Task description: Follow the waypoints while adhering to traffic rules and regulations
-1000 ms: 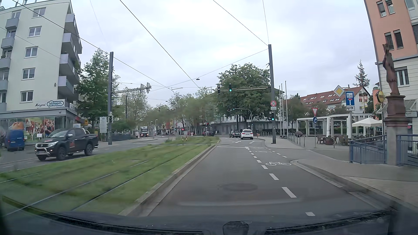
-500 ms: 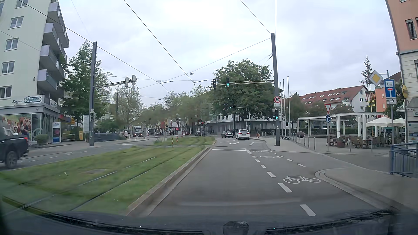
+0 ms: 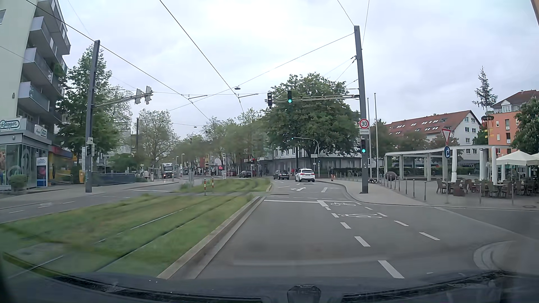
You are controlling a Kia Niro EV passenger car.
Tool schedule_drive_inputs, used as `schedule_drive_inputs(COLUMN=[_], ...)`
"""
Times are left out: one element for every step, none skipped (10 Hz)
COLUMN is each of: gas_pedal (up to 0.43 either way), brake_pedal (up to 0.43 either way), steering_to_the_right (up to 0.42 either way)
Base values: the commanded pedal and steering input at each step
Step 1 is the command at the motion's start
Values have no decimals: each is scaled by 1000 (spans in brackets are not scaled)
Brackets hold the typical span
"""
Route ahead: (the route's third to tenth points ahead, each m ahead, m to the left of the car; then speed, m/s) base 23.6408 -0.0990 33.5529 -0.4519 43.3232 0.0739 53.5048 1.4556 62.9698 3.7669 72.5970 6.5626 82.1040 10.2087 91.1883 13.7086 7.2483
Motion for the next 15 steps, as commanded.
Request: schedule_drive_inputs(gas_pedal=[59,59,59,59,59,59,59,59,59,59,59,59,59,59,59], brake_pedal=[0,0,0,0,0,0,0,0,0,0,0,0,0,0,0], steering_to_the_right=[20,20,20,20,20,20,20,20,20,20,22,23,23,24,25])
